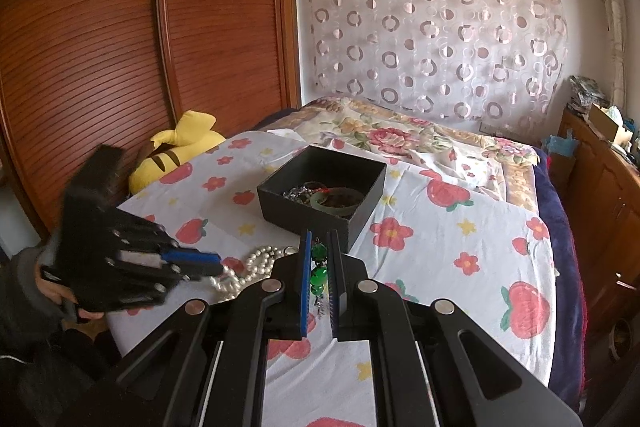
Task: Organize jewelry
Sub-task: 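Grasp the long pearl necklace with the left tool and lift it, then carry the necklace and bracelet over the black box and open both tools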
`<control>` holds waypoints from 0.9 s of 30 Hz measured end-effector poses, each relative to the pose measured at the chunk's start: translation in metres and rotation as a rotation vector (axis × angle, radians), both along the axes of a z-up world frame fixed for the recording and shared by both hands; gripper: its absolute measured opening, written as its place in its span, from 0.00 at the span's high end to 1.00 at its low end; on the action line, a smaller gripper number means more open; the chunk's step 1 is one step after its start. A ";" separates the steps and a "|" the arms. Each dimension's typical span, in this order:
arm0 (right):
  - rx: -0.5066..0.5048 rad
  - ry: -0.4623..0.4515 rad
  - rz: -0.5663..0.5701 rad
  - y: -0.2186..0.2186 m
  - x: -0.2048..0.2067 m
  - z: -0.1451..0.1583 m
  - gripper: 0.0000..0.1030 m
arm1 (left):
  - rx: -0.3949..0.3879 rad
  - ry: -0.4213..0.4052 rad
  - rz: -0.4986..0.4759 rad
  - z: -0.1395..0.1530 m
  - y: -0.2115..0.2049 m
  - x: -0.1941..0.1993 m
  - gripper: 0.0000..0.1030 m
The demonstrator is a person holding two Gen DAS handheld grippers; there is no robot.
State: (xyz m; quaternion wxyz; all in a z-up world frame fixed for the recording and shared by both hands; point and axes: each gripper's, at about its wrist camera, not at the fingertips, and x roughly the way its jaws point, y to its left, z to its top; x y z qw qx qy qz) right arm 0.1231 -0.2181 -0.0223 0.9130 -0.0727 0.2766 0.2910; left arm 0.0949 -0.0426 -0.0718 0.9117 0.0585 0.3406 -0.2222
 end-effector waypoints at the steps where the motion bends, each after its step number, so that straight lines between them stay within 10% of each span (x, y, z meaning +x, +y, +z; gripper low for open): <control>1: 0.002 -0.004 0.000 0.001 -0.001 0.001 0.92 | -0.008 -0.024 0.001 0.011 0.001 -0.002 0.94; 27: 0.012 -0.179 -0.008 0.013 0.022 0.084 0.92 | -0.039 -0.332 0.094 0.187 0.003 0.047 0.94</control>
